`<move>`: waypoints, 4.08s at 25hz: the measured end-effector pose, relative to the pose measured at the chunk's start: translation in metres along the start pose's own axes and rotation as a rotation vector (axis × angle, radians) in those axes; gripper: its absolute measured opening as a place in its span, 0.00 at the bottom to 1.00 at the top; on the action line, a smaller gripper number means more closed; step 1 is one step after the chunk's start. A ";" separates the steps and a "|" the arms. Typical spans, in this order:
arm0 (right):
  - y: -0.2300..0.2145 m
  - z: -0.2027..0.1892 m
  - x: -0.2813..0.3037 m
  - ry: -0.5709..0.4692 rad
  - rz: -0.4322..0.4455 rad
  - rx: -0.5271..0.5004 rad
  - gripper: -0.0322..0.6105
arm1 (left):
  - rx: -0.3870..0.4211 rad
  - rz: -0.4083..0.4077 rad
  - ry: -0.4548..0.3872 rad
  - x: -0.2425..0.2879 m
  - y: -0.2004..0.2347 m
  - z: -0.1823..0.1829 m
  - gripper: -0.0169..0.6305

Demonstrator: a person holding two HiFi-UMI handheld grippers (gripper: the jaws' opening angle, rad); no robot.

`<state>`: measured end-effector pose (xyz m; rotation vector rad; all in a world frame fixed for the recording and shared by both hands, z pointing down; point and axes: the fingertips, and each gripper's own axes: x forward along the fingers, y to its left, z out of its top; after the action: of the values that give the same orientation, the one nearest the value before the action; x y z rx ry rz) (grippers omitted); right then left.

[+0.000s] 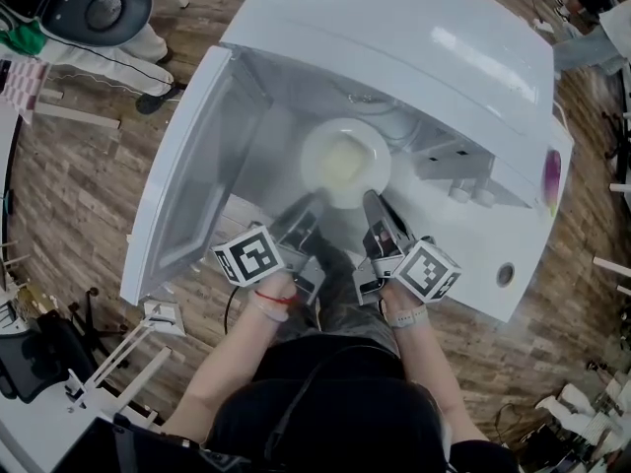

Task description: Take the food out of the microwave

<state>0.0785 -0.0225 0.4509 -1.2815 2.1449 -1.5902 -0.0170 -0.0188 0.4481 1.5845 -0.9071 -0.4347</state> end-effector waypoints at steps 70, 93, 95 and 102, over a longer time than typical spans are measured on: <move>-0.029 -0.100 -0.059 -0.028 -0.133 0.020 0.16 | 0.010 0.020 0.116 -0.069 0.047 -0.073 0.07; -0.039 -0.112 -0.060 -0.027 -0.164 0.045 0.16 | 0.011 0.044 0.139 -0.072 0.060 -0.079 0.07; -0.040 -0.113 -0.060 -0.026 -0.165 0.043 0.16 | 0.012 0.050 0.141 -0.073 0.062 -0.080 0.07; -0.042 -0.113 -0.060 -0.026 -0.185 0.044 0.16 | 0.004 0.062 0.141 -0.072 0.065 -0.082 0.07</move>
<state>0.0709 0.0969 0.5131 -1.5158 2.0158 -1.6684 -0.0238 0.0898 0.5140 1.5656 -0.8468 -0.2736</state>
